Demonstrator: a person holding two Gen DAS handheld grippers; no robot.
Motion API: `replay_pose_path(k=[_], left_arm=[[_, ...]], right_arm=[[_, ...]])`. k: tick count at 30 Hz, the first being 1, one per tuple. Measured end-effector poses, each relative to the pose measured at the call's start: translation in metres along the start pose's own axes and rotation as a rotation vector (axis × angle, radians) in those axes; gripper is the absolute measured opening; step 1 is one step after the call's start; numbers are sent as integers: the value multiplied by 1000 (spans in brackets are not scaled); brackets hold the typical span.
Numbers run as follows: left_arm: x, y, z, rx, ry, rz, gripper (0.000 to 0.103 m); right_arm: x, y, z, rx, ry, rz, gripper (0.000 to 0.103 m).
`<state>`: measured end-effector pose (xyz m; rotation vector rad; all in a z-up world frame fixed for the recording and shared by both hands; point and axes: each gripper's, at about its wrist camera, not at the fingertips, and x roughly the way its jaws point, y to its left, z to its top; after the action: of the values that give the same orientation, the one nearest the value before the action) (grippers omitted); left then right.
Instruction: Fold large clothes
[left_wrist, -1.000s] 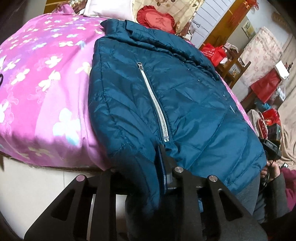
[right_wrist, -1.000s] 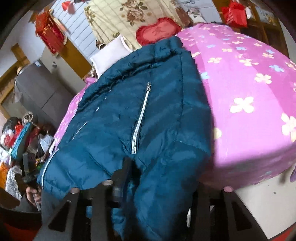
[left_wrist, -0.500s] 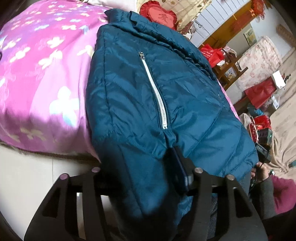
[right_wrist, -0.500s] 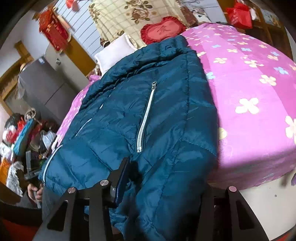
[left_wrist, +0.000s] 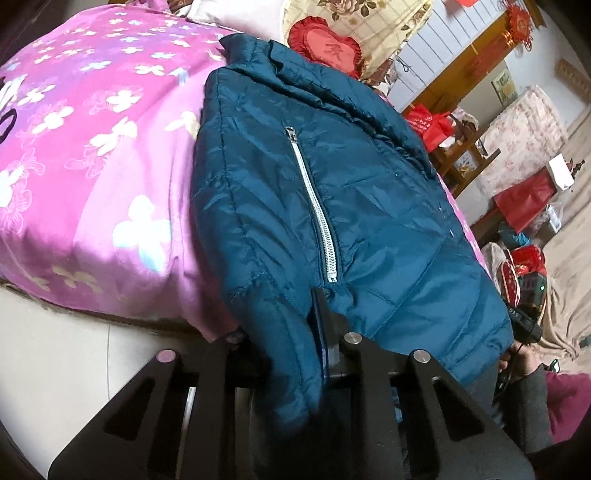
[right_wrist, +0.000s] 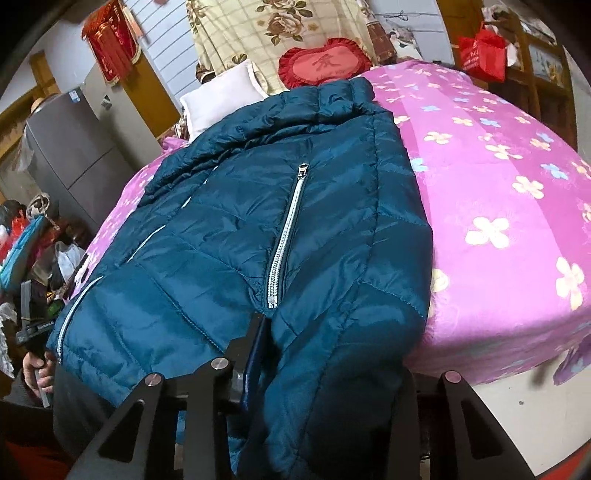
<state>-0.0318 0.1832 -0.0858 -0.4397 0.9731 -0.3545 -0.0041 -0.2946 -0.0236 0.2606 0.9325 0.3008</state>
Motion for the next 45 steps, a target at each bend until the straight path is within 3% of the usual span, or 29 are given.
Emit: replay_pose_path(k=[3, 6, 10, 13, 22, 29, 36, 45], left_arm=[[7, 2, -5, 5, 28, -2, 43], [10, 4, -10, -14, 40, -15, 45], [-1, -3, -9, 0, 9, 4, 15], [-16, -9, -1, 16, -29, 5, 8], [-75, -4, 32, -14, -227, -7, 7], [-89, 5, 56, -100, -335, 79, 7], [-77, 0, 44, -117, -337, 163, 7], [-66, 6, 34, -121, -309, 157, 7]], right_arm=[[0, -6, 0, 43, -12, 29, 37], [-1, -8, -1, 59, -2, 57, 37], [-3, 4, -1, -7, -3, 29, 29], [-16, 17, 1, -63, -69, 25, 22], [-53, 46, -3, -97, -247, -145, 17], [-54, 92, -1, -151, -288, -255, 17], [-39, 101, -4, -155, -289, -310, 17], [-38, 94, -3, -105, -295, -308, 17]])
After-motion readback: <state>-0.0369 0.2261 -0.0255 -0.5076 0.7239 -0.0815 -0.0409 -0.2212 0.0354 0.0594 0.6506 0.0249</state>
